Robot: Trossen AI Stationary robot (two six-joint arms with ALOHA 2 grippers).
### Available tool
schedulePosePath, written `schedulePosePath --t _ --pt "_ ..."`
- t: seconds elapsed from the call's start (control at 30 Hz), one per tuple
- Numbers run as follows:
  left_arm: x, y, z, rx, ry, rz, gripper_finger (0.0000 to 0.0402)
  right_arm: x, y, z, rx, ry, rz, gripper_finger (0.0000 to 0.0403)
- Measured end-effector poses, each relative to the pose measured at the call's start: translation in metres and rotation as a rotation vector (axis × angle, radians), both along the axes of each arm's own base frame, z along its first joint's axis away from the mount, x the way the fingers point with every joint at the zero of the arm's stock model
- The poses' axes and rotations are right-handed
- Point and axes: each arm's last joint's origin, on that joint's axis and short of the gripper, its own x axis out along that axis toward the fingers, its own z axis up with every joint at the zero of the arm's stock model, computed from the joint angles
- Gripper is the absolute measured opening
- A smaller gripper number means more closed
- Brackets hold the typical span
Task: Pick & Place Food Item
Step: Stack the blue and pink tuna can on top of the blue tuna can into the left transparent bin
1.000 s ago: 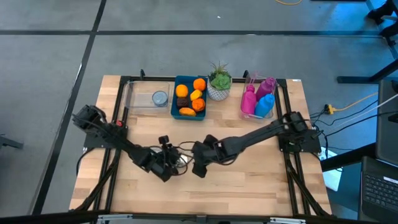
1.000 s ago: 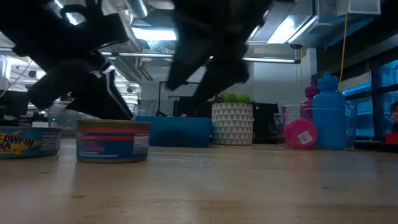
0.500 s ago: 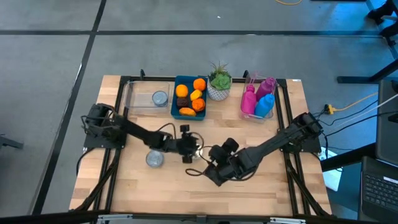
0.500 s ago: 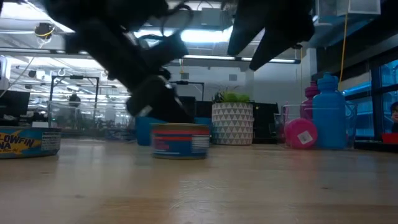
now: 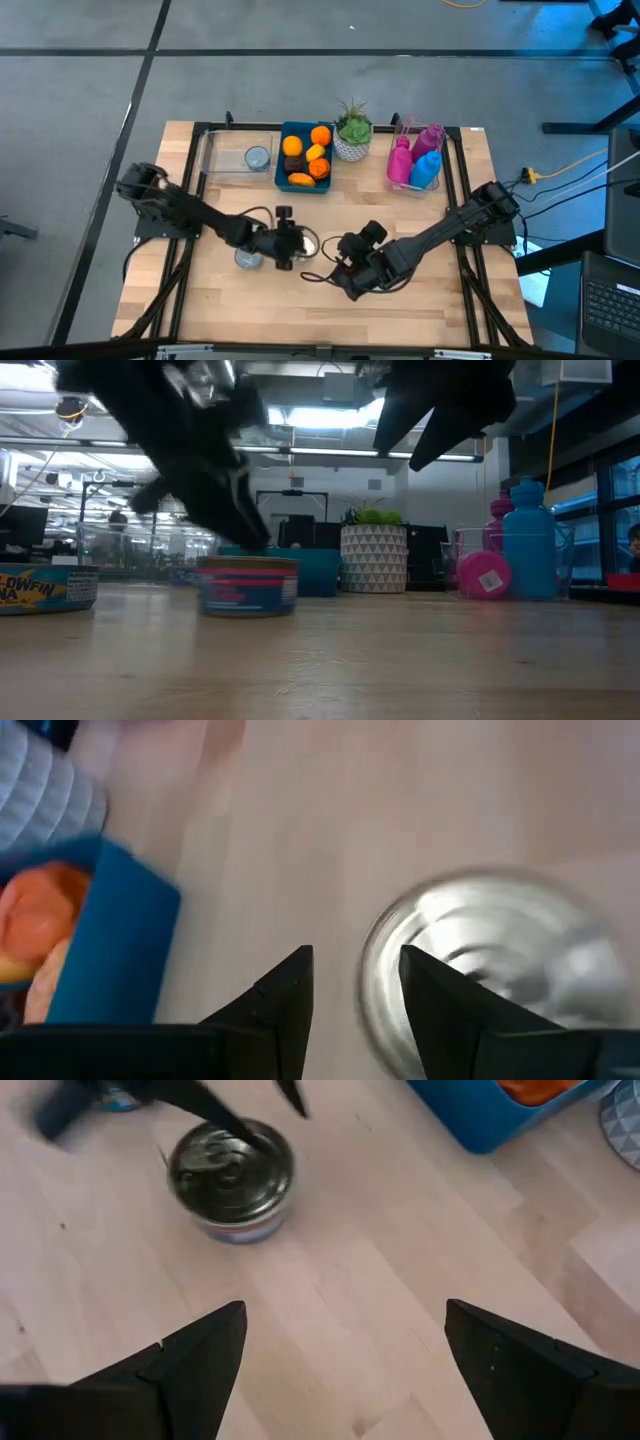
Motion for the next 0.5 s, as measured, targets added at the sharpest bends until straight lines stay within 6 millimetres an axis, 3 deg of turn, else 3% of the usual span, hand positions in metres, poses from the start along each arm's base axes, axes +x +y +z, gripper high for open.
schedulePosePath --t 0.17,0.5 --pt "-0.014 -0.011 0.021 -0.021 -0.037 -0.048 0.0143 0.001 -0.003 0.0 -0.012 0.005 0.006 0.0341" --pt "-0.026 -0.018 0.015 -0.102 0.083 -0.079 0.0143 0.003 -0.004 0.0 -0.023 -0.003 0.002 0.0341"
